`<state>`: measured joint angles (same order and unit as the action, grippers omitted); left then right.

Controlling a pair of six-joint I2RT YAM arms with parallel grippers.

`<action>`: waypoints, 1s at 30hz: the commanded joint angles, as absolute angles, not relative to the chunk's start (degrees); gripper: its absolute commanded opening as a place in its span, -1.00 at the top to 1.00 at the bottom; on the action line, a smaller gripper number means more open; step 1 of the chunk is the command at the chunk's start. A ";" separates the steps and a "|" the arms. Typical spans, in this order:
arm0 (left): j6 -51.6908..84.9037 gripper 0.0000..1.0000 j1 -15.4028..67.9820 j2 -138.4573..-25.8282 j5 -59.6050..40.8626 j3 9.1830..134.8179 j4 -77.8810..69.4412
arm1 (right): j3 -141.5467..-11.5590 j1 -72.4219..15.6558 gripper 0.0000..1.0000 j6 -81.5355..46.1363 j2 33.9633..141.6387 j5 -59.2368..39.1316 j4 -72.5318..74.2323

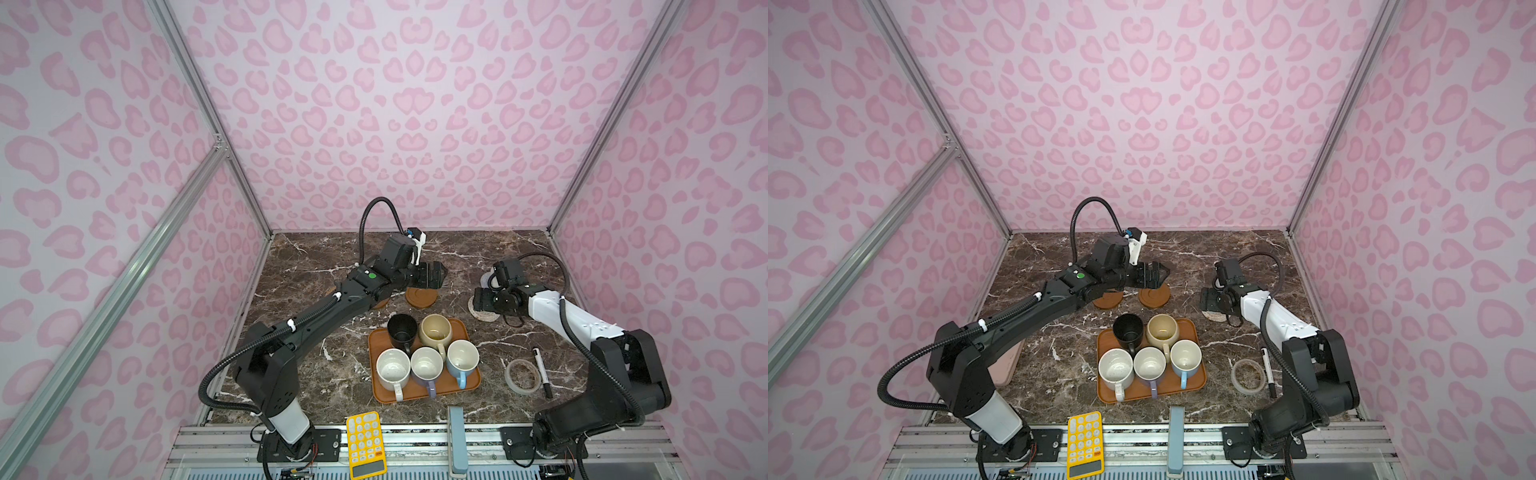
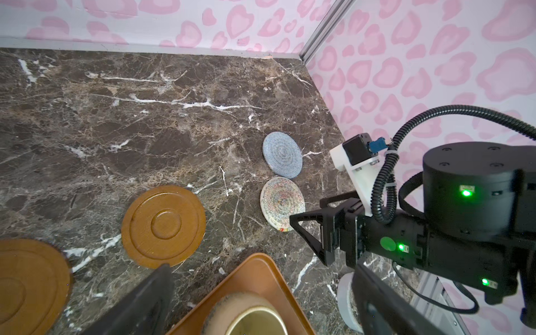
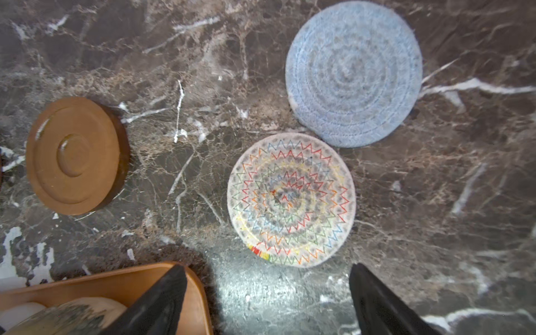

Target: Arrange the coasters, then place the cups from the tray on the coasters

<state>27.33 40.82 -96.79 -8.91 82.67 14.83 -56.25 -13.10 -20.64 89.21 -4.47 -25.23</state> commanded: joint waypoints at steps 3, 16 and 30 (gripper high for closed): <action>25.49 -0.96 40.85 -99.54 -8.59 86.73 17.29 | -56.03 -12.92 -0.39 -20.60 93.09 -6.72 -21.80; 24.97 -0.96 40.80 -104.30 -9.69 91.78 18.79 | -59.22 -14.31 -0.07 -20.08 101.14 -7.23 -22.19; 25.75 -0.95 39.56 -105.91 -7.67 91.85 18.61 | -69.61 -16.45 0.00 -19.69 111.71 -11.38 -23.34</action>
